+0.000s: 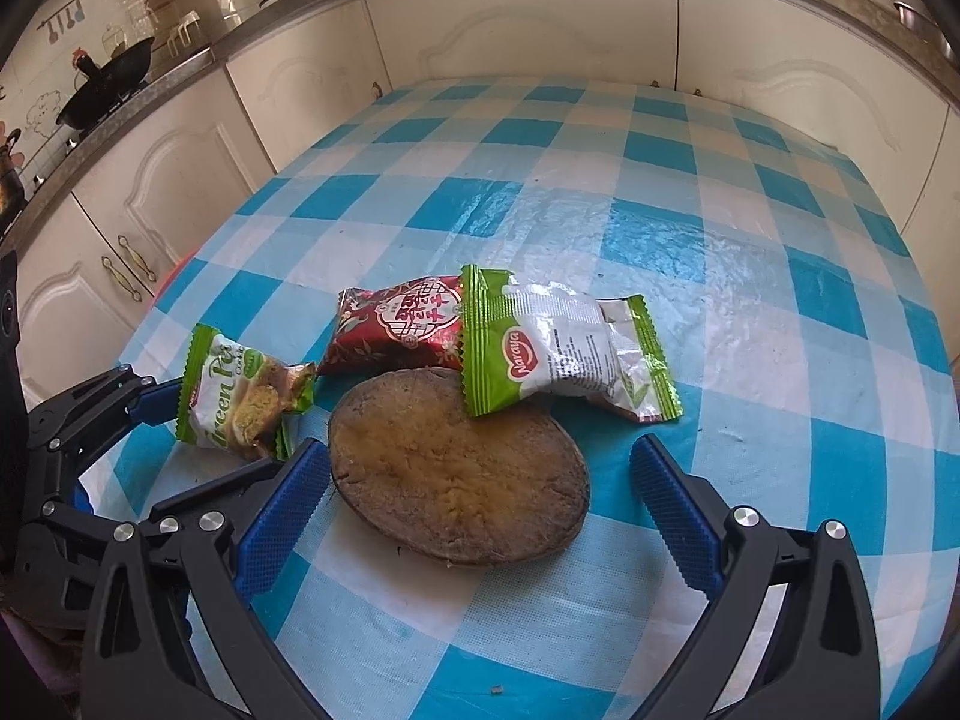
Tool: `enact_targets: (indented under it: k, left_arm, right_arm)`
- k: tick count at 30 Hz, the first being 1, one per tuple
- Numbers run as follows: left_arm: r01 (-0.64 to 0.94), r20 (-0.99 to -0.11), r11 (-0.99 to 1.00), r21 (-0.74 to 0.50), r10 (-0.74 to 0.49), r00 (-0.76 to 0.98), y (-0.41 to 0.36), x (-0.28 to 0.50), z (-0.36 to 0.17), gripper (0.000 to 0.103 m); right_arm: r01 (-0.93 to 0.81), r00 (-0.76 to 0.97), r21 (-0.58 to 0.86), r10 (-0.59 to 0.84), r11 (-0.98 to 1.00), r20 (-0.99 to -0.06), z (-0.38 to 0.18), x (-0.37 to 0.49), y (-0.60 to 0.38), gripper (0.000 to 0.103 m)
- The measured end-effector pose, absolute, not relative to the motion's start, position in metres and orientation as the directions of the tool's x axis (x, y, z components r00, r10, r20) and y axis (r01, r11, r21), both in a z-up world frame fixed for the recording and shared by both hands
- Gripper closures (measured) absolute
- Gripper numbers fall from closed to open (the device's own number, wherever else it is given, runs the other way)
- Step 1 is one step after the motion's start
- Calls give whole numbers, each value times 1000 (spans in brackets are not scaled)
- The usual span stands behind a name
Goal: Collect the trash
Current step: 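Grasp the green pea snack bag with the left tool while the right tool grasps the round potato slice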
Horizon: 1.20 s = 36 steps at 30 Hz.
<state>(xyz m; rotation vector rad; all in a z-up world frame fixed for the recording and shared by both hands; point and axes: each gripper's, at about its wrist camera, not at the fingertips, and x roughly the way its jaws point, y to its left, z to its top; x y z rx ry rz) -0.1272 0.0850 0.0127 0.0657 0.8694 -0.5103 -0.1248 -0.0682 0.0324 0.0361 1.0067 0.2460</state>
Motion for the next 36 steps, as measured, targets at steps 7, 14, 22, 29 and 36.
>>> enact_targets:
  k: [7, 14, 22, 29, 36]
  left_arm:
    - [482, -738, 855, -192, -449, 503, 88, -125, 13, 24]
    - [466, -730, 855, -230, -468, 498, 94, -121, 13, 23]
    - [427, -728, 868, -253, -462, 506, 98, -113, 13, 23]
    - [389, -740, 882, -265, -445, 505, 102, -108, 13, 33]
    - [389, -744, 891, -235, -422, 518, 102, -110, 13, 37]
  right_arm:
    - [-235, 478, 137, 237, 962, -846, 32, -122, -68, 4]
    - [-260, 466, 143, 253, 955, -848, 33, -121, -71, 4]
    - [-260, 469, 136, 249, 956, -847, 33, -123, -70, 4]
    - [-232, 476, 132, 231, 964, -849, 33, -123, -69, 5]
    - [-294, 492, 19, 168, 956, -854, 29, -130, -52, 6]
